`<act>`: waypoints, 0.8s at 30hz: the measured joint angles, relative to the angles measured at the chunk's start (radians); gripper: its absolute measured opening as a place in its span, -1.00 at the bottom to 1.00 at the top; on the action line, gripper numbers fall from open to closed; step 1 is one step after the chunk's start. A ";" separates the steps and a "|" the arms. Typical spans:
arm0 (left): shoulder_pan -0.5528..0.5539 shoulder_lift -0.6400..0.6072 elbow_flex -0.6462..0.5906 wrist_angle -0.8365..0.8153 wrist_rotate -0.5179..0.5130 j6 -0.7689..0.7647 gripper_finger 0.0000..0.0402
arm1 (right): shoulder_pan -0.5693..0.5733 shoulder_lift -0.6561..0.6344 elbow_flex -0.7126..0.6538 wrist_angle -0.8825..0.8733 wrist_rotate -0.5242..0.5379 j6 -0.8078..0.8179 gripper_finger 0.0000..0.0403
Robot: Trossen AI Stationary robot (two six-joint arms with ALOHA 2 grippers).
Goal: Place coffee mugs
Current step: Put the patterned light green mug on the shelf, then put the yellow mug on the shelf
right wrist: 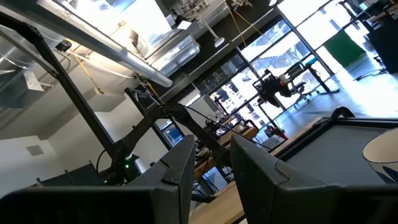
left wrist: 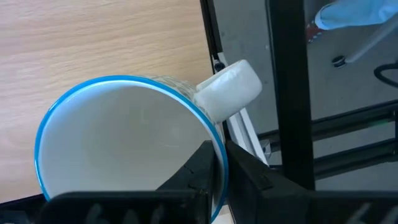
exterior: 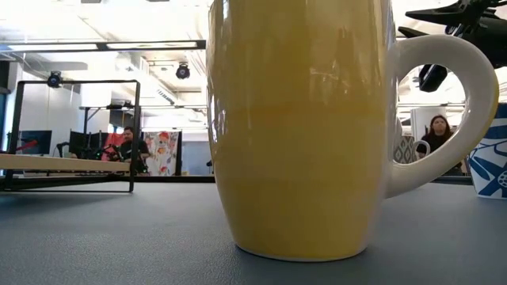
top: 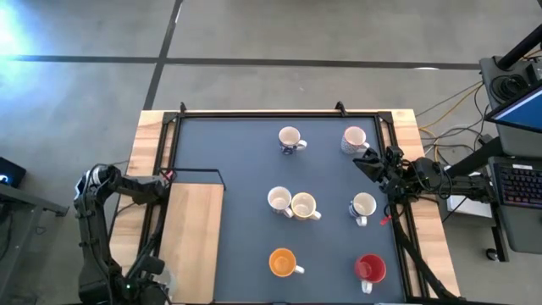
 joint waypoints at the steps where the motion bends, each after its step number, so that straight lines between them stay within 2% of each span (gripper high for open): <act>1: 0.000 0.000 0.000 0.000 0.000 0.000 -0.91 | 0.000 0.000 0.000 0.000 0.000 0.000 -0.54; 13: -0.004 0.000 0.000 -0.011 0.000 -0.039 -0.72 | 0.000 0.000 0.000 0.000 0.000 0.000 -0.54; 24: -0.007 0.000 0.078 -0.060 0.001 -0.075 -0.71 | 0.000 0.000 0.000 0.000 0.000 0.000 -0.54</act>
